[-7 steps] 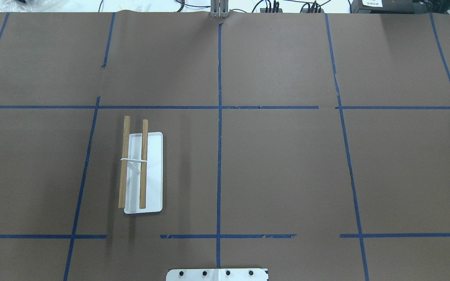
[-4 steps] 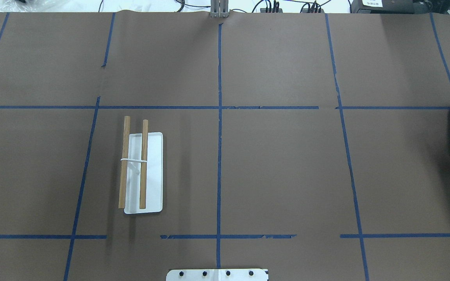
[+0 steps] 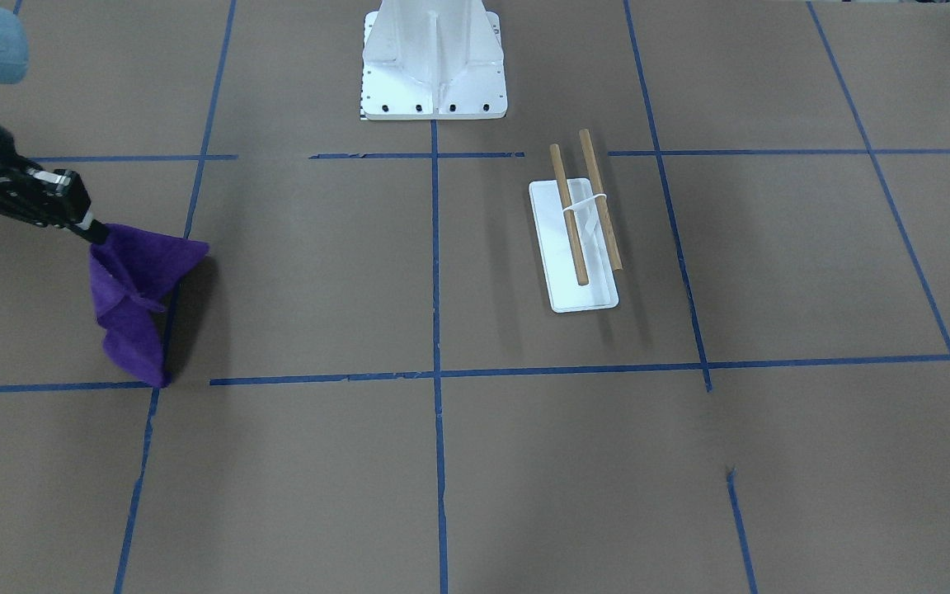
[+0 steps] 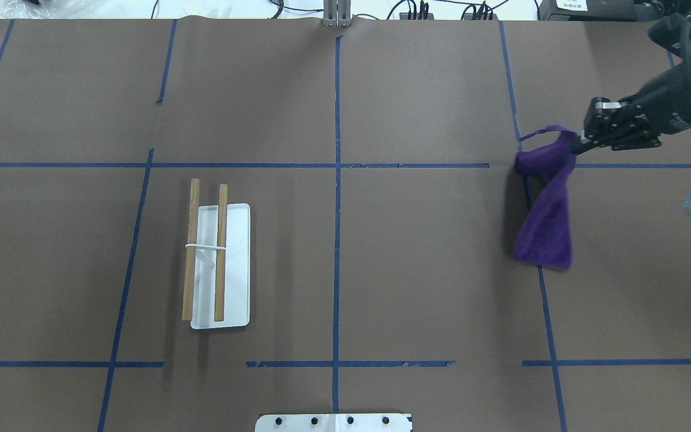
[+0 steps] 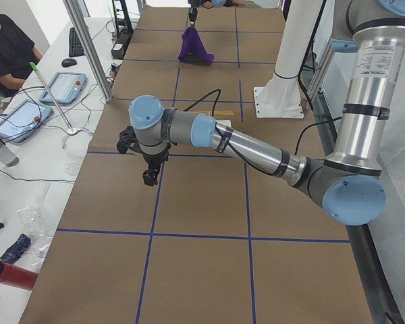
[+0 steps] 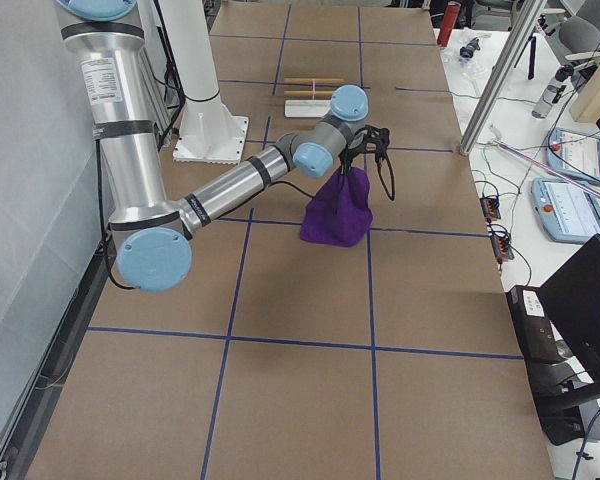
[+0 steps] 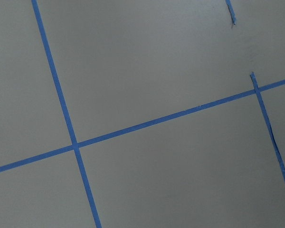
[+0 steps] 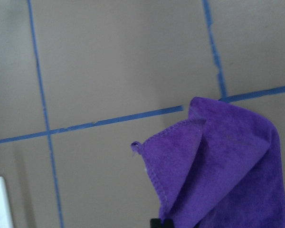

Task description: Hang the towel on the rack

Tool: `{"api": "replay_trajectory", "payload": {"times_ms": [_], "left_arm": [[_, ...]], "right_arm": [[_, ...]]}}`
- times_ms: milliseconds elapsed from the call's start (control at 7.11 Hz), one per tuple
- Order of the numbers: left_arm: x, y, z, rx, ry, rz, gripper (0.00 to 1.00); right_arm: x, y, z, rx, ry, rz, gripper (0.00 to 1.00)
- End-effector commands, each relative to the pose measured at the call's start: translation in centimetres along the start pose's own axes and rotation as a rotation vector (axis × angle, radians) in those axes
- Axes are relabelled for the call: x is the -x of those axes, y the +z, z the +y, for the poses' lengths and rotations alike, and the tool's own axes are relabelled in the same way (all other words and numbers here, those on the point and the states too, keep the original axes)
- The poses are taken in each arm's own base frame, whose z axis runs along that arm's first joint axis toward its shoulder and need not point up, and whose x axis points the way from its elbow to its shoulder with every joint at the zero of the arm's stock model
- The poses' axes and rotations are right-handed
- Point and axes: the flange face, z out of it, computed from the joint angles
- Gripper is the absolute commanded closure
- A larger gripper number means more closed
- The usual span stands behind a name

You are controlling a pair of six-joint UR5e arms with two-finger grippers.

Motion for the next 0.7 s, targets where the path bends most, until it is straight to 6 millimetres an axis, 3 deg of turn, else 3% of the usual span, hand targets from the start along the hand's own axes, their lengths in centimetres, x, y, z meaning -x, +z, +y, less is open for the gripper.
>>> {"api": "replay_trajectory", "payload": {"times_ms": [0, 141, 281, 422, 563], "left_arm": [[-1.3, -0.4, -1.9, -0.084, -0.093, 0.004, 0.0], [-2.5, -0.6, -2.3, -0.109, -0.194, 0.018, 0.0], [-6.2, 0.7, -3.8, -0.125, -0.265, 0.054, 0.0], [-11.1, 2.5, -4.3, -0.113, -0.288, 0.096, 0.0], [-14.6, 2.8, -4.5, -0.107, -0.313, 0.133, 0.0]], "right_arm": [[9.9, 2.8, 3.7, 0.043, 0.099, -0.071, 1.0], [10.8, 2.8, 4.7, 0.053, 0.087, -0.082, 1.0], [12.4, 3.1, 5.5, 0.054, 0.086, -0.096, 1.0], [14.0, 3.4, 6.4, 0.065, 0.093, -0.11, 1.0], [14.6, 3.6, 6.6, 0.056, 0.086, -0.114, 1.0]]}}
